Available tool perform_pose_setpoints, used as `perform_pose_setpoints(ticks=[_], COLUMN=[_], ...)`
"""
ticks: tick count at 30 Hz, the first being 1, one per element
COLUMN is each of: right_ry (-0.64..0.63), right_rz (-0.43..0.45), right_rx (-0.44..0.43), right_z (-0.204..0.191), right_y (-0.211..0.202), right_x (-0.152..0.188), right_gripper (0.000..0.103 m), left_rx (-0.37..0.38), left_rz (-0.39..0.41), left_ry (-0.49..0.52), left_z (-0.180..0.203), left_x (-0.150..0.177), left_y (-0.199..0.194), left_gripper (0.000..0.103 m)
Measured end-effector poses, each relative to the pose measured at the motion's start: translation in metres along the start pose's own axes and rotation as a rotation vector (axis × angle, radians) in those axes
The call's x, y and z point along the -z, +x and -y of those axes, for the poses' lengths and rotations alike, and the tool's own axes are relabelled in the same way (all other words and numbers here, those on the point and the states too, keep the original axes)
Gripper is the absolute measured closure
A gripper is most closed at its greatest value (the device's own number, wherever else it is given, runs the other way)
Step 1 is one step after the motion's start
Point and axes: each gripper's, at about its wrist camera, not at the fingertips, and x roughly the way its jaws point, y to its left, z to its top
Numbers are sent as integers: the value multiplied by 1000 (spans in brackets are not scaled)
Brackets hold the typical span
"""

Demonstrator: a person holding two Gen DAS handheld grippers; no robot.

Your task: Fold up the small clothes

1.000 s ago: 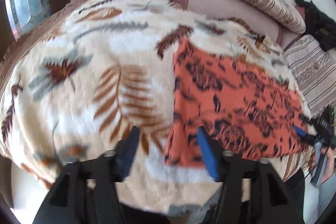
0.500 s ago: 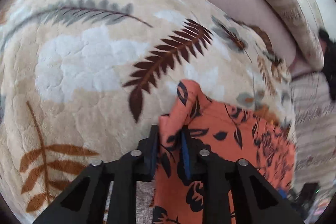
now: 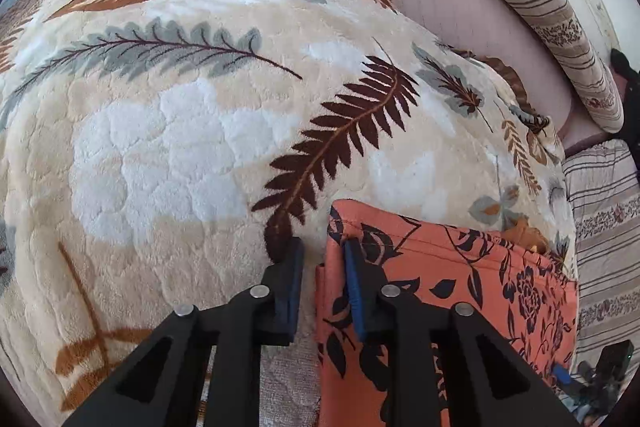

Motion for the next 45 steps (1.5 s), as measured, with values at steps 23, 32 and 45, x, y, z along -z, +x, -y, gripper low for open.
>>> perform_pose_setpoints(ticks=[23, 32, 45], right_ry=[61, 90, 141], right_rz=[127, 76, 157], right_rx=[48, 65, 4], right_z=[45, 48, 44], right_y=[-37, -39, -55], right_x=[28, 64, 81], right_gripper=[26, 14, 14], left_rx=[-45, -145, -249], left_rz=[57, 95, 114], left_ry=[223, 325, 351], left_z=[44, 56, 77], left_x=[149, 170, 191], left_y=[-69, -72, -81], left_gripper=[45, 39, 27])
